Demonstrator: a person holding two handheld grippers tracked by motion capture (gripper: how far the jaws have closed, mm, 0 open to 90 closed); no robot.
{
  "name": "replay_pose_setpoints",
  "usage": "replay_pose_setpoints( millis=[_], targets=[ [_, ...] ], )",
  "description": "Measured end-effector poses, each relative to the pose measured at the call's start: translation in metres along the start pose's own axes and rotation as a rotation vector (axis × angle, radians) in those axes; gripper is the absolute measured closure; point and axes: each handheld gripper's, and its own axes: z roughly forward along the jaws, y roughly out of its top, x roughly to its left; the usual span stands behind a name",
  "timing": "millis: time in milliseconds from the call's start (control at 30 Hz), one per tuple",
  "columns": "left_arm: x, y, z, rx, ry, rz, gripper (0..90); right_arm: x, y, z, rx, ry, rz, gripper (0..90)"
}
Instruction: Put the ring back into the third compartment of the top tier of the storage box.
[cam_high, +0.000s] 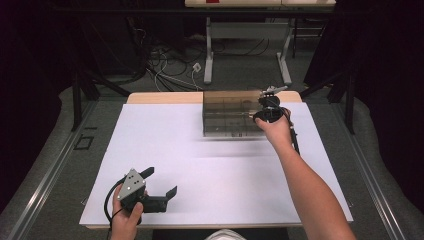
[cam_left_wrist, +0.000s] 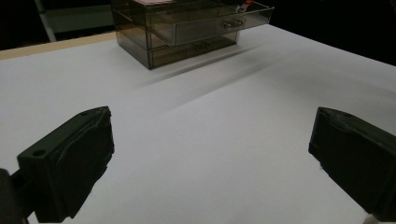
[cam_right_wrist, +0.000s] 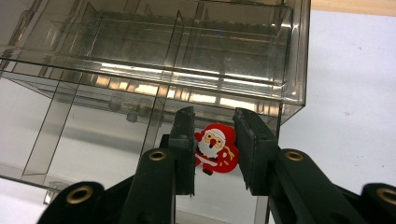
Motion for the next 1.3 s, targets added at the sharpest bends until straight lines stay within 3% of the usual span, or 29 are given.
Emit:
replay_pose_setpoints(
  millis=[367, 633, 967, 1300],
  targets=[
    [0.0, -0.0001, -0.0001, -0.001, 0.0, -0.001, 0.2, 0.0035, -0.0006, 0.0032, -0.008, 0.0, 0.001, 67.7],
    [-0.0002, 0.0, 0.0004, 0.0, 0.0, -0.001, 0.2, 0.003, 0.001, -0.0008, -0.037, 0.019, 0.018, 58.5],
    [0.0019, -0.001, 0.0033, 0.007, 0.0, -0.007, 0.2, 0.0013, 0.0023, -0.0006, -0.064, 0.027, 0.0, 50.3],
    [0.0013, -0.001, 0.0048, 0.008, -0.002, -0.008, 0.2, 0.0001, 0.0019, -0.0014, -0.047, 0.073, -0.002, 41.9]
  ],
)
